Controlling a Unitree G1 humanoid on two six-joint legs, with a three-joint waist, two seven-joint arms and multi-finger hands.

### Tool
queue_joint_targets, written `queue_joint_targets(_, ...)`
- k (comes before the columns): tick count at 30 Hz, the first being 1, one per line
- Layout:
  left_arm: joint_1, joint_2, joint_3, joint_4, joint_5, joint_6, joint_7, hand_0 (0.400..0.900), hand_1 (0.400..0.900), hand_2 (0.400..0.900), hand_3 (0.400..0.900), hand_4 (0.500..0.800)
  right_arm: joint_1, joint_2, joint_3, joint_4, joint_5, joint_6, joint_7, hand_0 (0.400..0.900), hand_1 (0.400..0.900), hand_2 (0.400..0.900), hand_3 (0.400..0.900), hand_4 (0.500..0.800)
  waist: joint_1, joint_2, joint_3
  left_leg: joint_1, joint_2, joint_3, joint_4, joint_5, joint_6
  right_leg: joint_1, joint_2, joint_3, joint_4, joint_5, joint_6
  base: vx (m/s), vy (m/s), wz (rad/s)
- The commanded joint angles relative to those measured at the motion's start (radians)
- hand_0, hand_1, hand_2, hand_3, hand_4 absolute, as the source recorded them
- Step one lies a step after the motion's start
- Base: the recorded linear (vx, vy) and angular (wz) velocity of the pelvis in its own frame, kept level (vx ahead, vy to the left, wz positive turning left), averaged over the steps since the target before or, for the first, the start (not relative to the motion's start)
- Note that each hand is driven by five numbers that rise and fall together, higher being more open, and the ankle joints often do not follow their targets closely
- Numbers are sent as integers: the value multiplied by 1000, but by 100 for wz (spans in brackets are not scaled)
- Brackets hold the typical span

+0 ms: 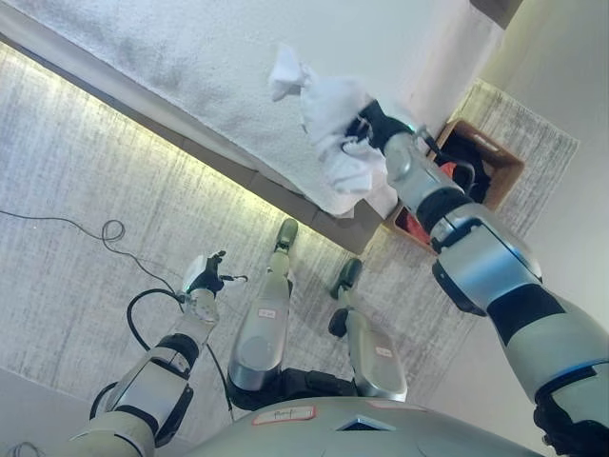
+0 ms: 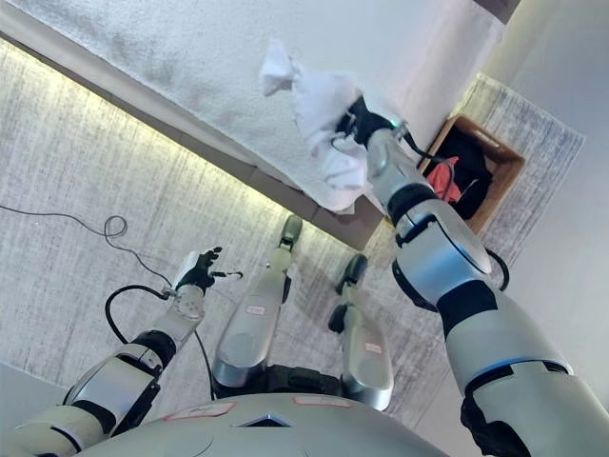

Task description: Put the clothes on the bed into the basket.

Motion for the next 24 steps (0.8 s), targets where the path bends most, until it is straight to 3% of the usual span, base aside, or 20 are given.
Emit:
queue_joint_targets(1, 83, -6, 27, 40, 27, -14, -4, 900, 900, 900, 900, 800, 157, -129, -18, -141, -1, -42, -55, 400, 400, 400, 400, 500, -55, -19, -85, 42, -12, -10, -3, -85, 63, 23, -34, 91, 26, -33, 40, 55, 21, -21)
queue_joint_targets(5, 137, -16, 102, 31, 42, -23, -2, 900, 900, 900, 900, 800, 425, -257, -187, -524, -2, -89, -116, 400, 400, 400, 400, 500, -109, -26, -135, 113, -3, 16, -42, -90, 66, 56, -41, 102, 36, -49, 50, 46, 20, -24)
queue_joint_targets(7, 142, -17, 112, 34, 48, -25, -4, 900, 900, 900, 900, 800, 484, -275, -237, -540, -6, -101, -138, 400, 400, 400, 400, 500, -118, -24, -153, 127, -2, 17, -54, -88, 65, 64, -44, 100, 36, -51, 52, 57, 0, -6)
queue_joint_targets(9, 164, -7, 138, 31, 68, -24, -14, 900, 900, 900, 900, 800, 593, -346, -396, -623, 5, -106, -179, 400, 400, 400, 400, 500, -135, -17, -196, 172, 2, 24, -86, -86, 61, 94, -49, 92, 30, -62, 58, 74, -24, -2)
queue_joint_targets(17, 209, 5, 167, 47, 85, -25, -62, 900, 900, 900, 900, 800, 721, -424, -630, -551, 68, -97, -234, 400, 400, 400, 400, 500, -171, -3, -298, 237, 1, 38, -123, -94, 58, 145, -57, 88, 22, -76, 67, 65, -14, -4)
queue_joint_targets(24, 247, 9, 159, 56, 92, -19, -84, 900, 900, 900, 900, 800, 682, -492, -683, -420, 131, -88, -254, 400, 400, 400, 400, 500, -172, 6, -340, 280, 6, 39, -125, -114, 55, 182, -48, 95, 16, -89, 65, 65, -35, -4)
